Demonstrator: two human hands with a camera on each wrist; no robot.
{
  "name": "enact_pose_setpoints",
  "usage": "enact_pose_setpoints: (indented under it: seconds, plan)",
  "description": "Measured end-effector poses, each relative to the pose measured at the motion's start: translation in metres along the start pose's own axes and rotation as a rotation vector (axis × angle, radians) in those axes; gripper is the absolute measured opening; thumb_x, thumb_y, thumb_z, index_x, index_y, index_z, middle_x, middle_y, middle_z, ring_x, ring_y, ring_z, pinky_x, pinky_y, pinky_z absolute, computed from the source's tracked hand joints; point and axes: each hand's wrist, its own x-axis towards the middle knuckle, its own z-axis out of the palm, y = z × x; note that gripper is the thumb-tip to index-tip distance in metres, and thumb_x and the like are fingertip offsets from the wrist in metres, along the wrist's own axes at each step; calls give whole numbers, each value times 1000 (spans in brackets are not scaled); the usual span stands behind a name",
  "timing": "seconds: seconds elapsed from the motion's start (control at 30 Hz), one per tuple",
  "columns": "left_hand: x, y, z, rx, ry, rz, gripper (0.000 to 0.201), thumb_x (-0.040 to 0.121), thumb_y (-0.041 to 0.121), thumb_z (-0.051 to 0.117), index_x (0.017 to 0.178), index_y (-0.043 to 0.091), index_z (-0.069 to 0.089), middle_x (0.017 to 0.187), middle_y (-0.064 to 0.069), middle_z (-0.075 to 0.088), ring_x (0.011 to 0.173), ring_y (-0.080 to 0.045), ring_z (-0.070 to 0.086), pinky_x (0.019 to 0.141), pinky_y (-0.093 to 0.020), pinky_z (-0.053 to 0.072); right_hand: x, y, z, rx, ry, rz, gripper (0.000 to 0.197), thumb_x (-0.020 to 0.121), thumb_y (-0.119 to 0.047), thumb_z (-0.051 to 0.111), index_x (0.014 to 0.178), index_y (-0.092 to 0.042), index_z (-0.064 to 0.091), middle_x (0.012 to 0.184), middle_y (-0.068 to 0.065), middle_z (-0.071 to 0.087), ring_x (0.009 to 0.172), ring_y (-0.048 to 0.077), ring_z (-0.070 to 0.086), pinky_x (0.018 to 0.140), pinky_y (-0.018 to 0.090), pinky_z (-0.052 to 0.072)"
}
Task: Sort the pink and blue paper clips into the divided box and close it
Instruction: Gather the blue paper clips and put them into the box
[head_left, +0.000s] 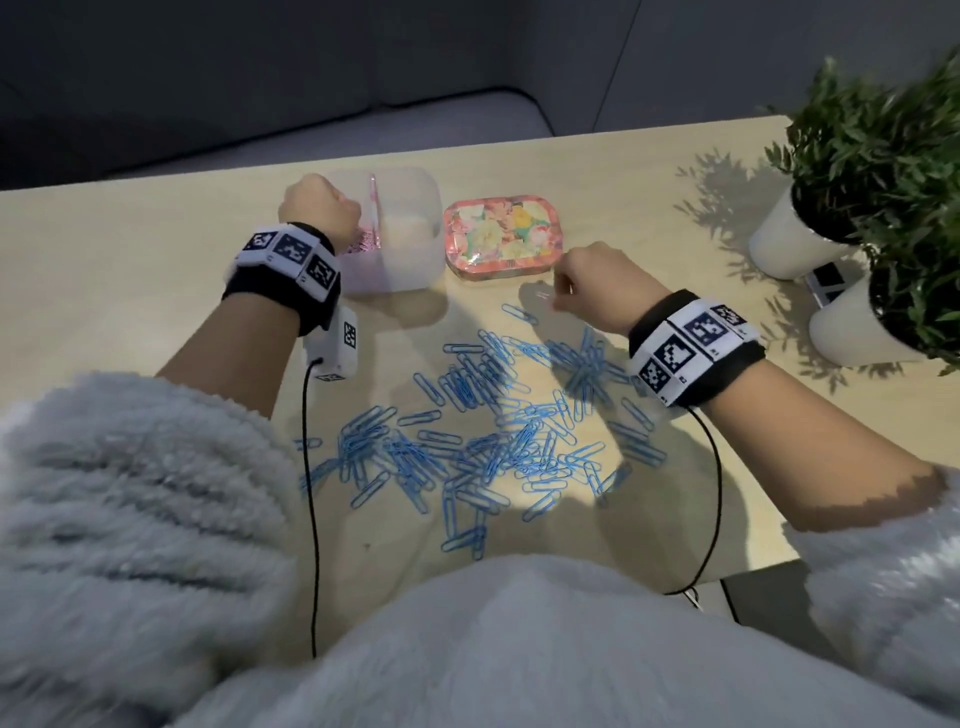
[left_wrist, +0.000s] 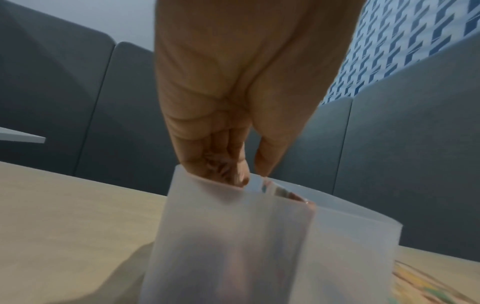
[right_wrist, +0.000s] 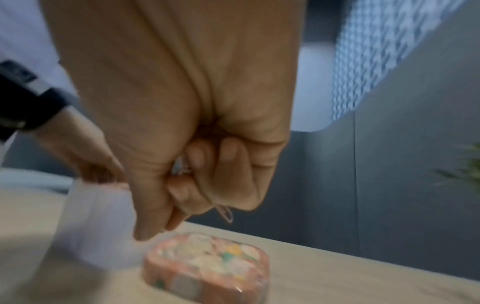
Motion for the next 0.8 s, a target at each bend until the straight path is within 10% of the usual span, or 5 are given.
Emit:
enact_pose_setpoints:
  seconds: [0.23,0.33,0.5,0.8]
  plan:
    - [-14,-19,-2,-270,28,53,40,88,1,34,115,7,61,125,-13,60,115,-31,56,101,-28,43,50,-83,-35,193,178,-215,14,84,-19,58,73,-10,56,80,11,61,75,27,51,71,31,39]
    - [-43,-33,-14,-358,117,114,38,87,-3,34,110,4,64,115,-7,63,103,-22,59,81,-5,41,80,-126,-33,236,181,-300,14,86,-17,55,73,-13,50,80,7,58,74,20,49,66,27,33]
    - [-89,-79,-13,-273,20,124,27,89,3,46,106,6,67,111,-13,68,100,-27,62,87,-30,45,116,-171,-13,111,72,-347,5,88,-12,49,86,-12,53,109,18,62,101,32,57,79,33,42]
    - [-131,-155,11,45,-220,-45,20,83,16,62,100,7,62,105,-16,62,93,-30,58,79,-31,42,115,-173,5,83,-68,-389,30,88,-1,41,110,-2,61,118,16,61,114,32,51,111,48,28]
